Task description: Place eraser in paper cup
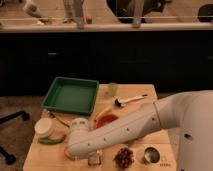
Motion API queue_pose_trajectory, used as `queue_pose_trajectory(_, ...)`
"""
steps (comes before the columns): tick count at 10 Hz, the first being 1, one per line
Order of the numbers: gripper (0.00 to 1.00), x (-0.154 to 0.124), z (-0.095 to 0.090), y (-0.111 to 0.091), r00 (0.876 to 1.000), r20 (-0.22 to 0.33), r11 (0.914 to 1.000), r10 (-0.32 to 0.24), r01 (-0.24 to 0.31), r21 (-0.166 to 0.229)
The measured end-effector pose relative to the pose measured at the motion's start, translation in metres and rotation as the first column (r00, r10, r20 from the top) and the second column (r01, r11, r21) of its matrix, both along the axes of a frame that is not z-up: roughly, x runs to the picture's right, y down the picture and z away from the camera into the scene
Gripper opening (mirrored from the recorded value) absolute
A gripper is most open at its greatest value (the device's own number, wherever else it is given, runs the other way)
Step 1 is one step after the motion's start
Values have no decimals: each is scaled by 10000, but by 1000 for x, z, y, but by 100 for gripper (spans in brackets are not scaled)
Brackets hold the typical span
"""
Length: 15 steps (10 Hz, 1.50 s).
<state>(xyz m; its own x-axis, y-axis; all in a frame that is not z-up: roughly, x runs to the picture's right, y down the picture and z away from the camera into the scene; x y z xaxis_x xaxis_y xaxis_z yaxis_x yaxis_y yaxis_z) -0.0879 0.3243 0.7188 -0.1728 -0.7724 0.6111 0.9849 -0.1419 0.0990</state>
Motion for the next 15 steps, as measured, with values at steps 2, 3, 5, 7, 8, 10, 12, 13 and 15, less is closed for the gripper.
queue_pose_trajectory(2, 80, 0, 12, -1, 10000, 5, 9998, 20, -20, -174)
queue_pose_trajectory(3, 80, 3, 16, -3, 10000, -20, 9998, 36, -36, -203)
queue_pose_trajectory(5, 80, 10, 23, -5, 9997, 45, 9991, 231, -229, -352)
queue_pose_trajectory(7, 80, 13, 27, -5, 9996, 90, 9984, 283, -278, -487)
queue_pose_trajectory(8, 80, 14, 30, -3, 9996, 120, 9981, 260, -253, -568)
queue_pose_trajectory(10, 80, 14, 34, 1, 9998, 158, 9973, 146, -134, -724)
queue_pose_trajectory(12, 79, 13, 37, 5, 9997, 255, 9963, -13, 35, -854)
queue_pose_trajectory(13, 75, 13, 38, 6, 9995, 305, 9961, -70, 97, -872)
queue_pose_trajectory(15, 53, 12, 38, 7, 9988, 412, 9960, -276, 310, -834)
